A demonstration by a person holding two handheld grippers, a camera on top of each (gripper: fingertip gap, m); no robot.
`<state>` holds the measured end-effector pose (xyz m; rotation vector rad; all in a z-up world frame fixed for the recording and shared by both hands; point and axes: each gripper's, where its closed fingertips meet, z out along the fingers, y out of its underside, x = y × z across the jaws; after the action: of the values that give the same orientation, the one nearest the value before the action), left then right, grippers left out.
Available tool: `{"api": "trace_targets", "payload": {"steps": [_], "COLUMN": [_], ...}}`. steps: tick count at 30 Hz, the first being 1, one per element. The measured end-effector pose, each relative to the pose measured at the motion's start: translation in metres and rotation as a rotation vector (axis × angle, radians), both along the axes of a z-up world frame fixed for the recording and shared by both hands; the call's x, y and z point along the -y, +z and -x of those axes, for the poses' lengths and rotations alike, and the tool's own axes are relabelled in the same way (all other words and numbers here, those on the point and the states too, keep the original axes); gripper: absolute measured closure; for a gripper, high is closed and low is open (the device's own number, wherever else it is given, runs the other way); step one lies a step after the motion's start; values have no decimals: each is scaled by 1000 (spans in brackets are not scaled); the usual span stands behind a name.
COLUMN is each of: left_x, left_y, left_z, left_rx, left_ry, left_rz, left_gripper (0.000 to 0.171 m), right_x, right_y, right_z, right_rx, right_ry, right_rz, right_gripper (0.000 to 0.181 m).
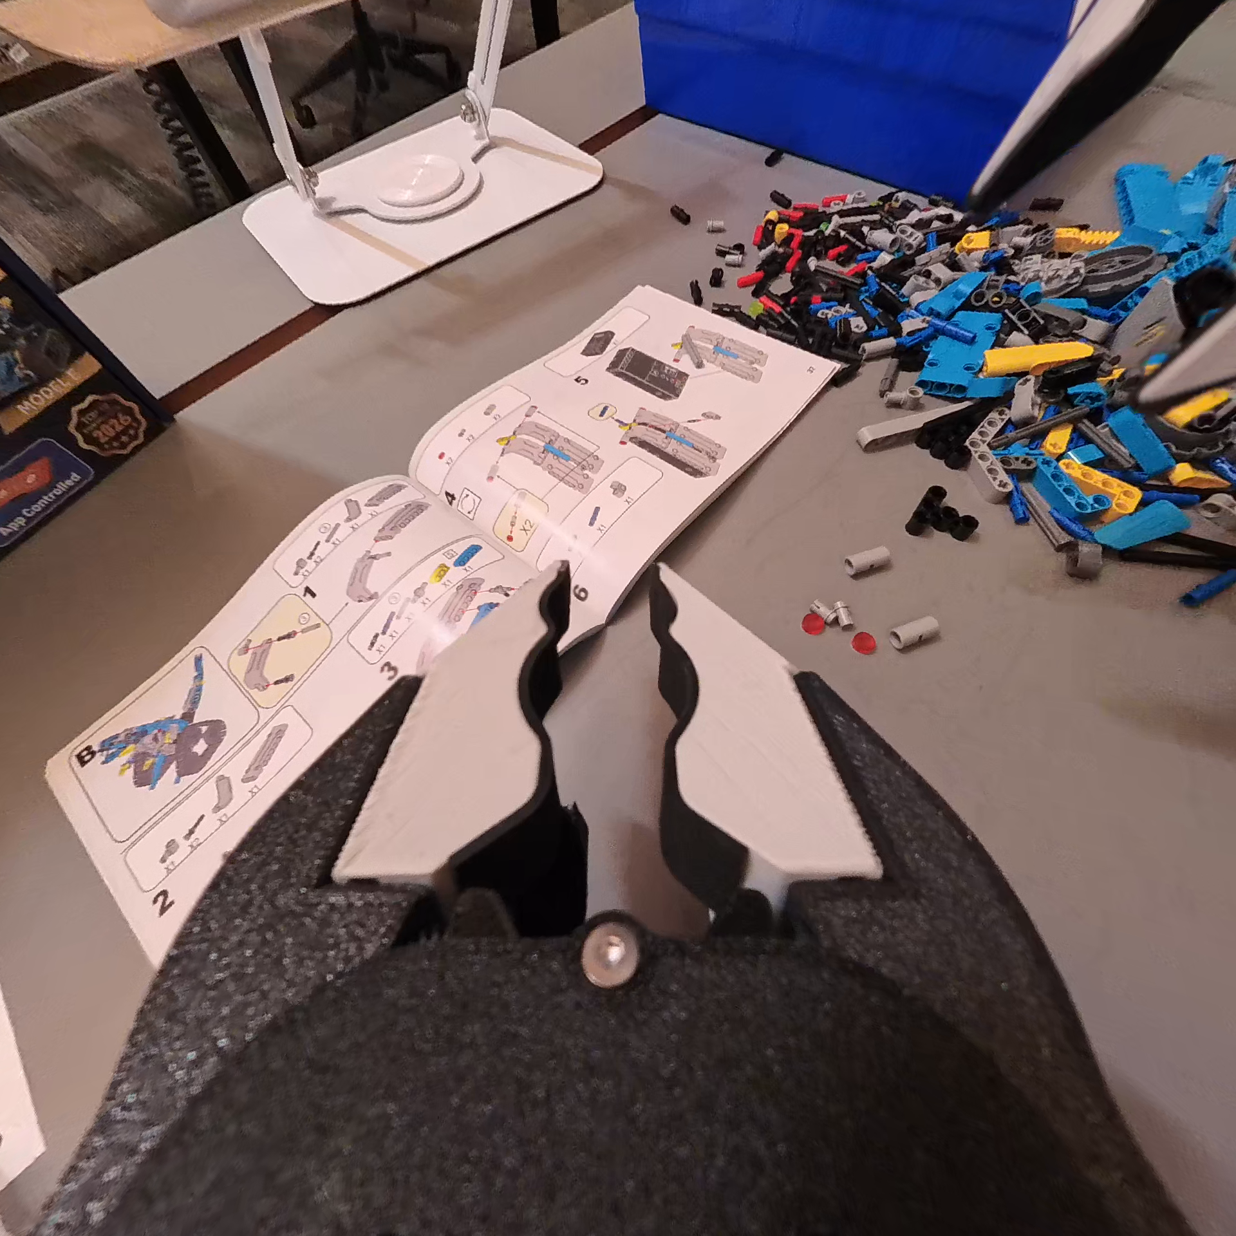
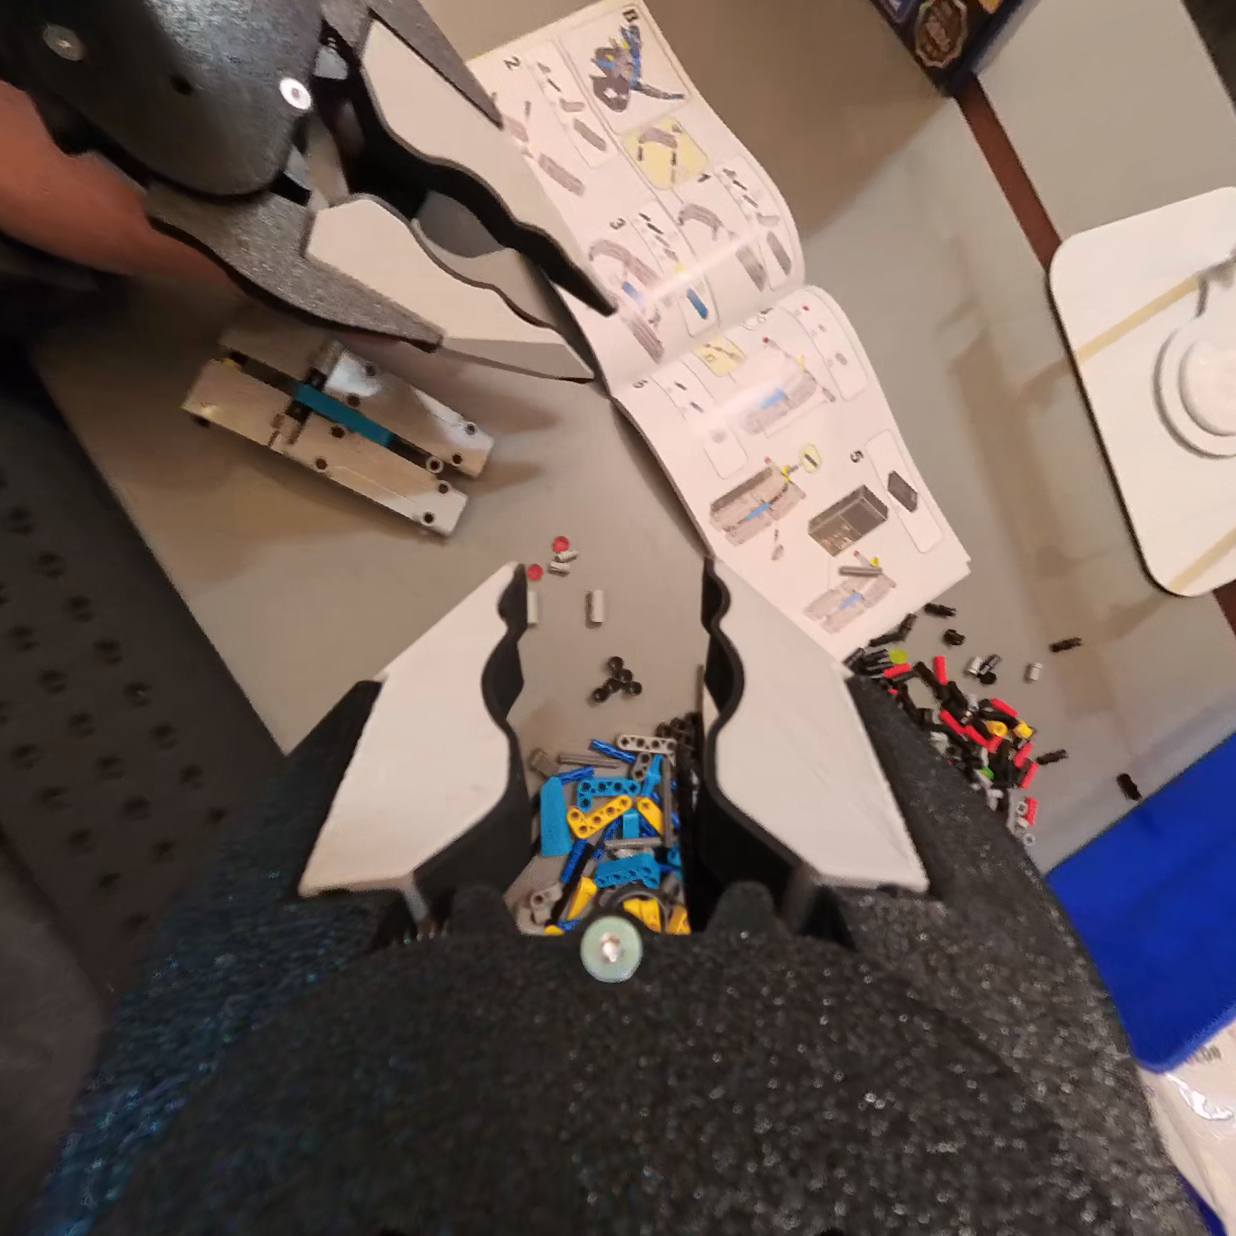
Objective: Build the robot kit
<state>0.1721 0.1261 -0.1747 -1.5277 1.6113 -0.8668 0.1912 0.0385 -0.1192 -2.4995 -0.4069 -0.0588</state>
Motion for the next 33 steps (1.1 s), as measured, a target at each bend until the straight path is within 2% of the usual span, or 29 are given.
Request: {"api": "trace_targets", "payload": {"steps": [7,15,20,24,28,33], "left_x": [-7,-17,-19,-17,-14,-13], "left_y": [0,4,2,5,7,5], "left_z": [0,3,4,5,7,9], "left_rx": [-1,17,5,10,13,-8], "left_ry": [18,50,53,42,27,15], "left_rz": [-27,9,-25,1,4,61], "left_gripper": [149,149,149,149,149,149], "right_x": [0,13,1,2,7,6], "right_y": [-5,-52,-38,-38,-53,-53], "right_z": [10,-25,-42,-43,-38,-34], "right_rx": [-1,-324,-468,-398,-338,-320], "right_ry": [7,-285,-435,-428,-404,-389], "right_rz": [-16,-216,-466,-521,-483,-486], "right_gripper": [127,135,136,139,142,143]}}
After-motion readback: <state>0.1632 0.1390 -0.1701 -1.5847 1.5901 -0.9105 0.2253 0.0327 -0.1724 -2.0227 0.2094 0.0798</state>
